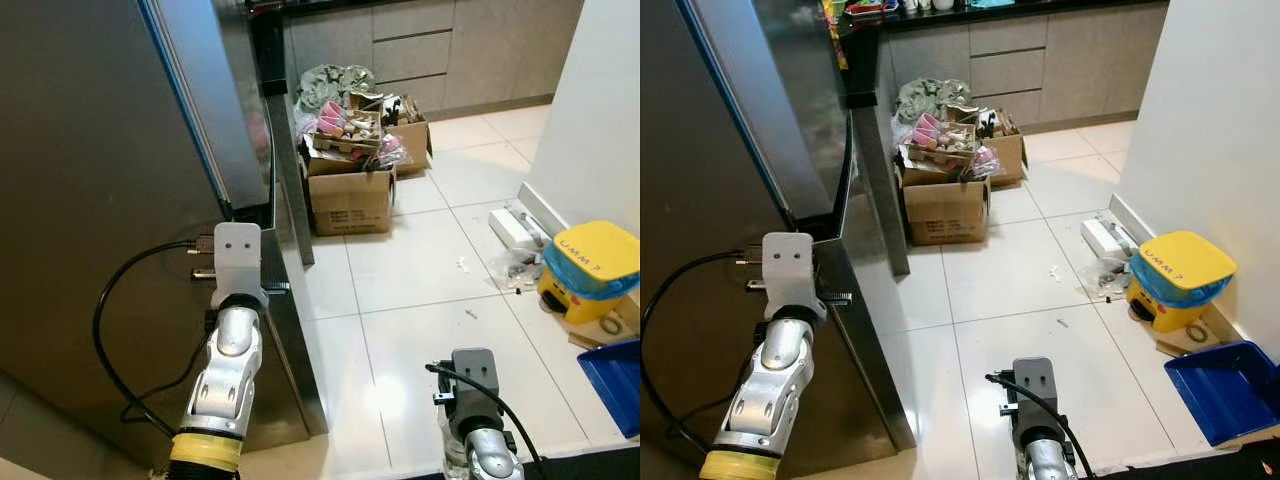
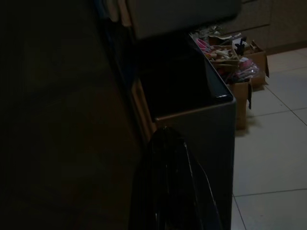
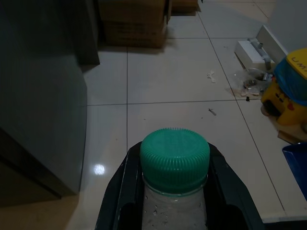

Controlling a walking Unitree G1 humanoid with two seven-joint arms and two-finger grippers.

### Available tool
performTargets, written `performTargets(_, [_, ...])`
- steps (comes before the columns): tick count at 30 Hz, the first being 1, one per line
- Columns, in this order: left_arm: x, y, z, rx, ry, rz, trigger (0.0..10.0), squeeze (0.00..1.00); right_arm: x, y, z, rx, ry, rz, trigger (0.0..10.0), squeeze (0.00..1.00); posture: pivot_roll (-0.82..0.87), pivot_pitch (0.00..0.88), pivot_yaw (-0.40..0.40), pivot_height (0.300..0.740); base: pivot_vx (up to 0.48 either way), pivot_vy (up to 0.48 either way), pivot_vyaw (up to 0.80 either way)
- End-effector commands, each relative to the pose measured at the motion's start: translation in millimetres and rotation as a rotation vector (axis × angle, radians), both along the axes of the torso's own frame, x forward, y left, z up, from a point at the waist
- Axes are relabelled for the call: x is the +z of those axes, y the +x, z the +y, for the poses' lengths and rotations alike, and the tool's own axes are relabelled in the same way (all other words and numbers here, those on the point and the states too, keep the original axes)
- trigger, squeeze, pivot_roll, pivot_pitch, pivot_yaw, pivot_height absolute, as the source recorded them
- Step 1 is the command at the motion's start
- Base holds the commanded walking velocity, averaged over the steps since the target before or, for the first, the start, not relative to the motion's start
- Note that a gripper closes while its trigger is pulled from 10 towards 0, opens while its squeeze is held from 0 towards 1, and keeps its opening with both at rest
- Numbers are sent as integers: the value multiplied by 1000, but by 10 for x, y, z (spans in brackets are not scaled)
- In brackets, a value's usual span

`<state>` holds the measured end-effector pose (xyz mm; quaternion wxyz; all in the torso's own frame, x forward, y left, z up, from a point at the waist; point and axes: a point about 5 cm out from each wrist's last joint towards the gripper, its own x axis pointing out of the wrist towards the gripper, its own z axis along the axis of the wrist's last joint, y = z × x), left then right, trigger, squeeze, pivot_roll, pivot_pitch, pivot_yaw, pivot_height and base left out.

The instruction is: Restocking fridge

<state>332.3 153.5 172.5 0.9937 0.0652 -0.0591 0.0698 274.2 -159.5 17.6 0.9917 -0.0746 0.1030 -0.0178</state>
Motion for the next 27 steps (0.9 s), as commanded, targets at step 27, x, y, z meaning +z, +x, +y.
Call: performTargets(27, [-45, 155, 201, 76, 45, 7, 10000, 0, -16, -44, 24, 9, 3, 4, 10000, 0, -126, 98, 81, 707, 0, 0, 0])
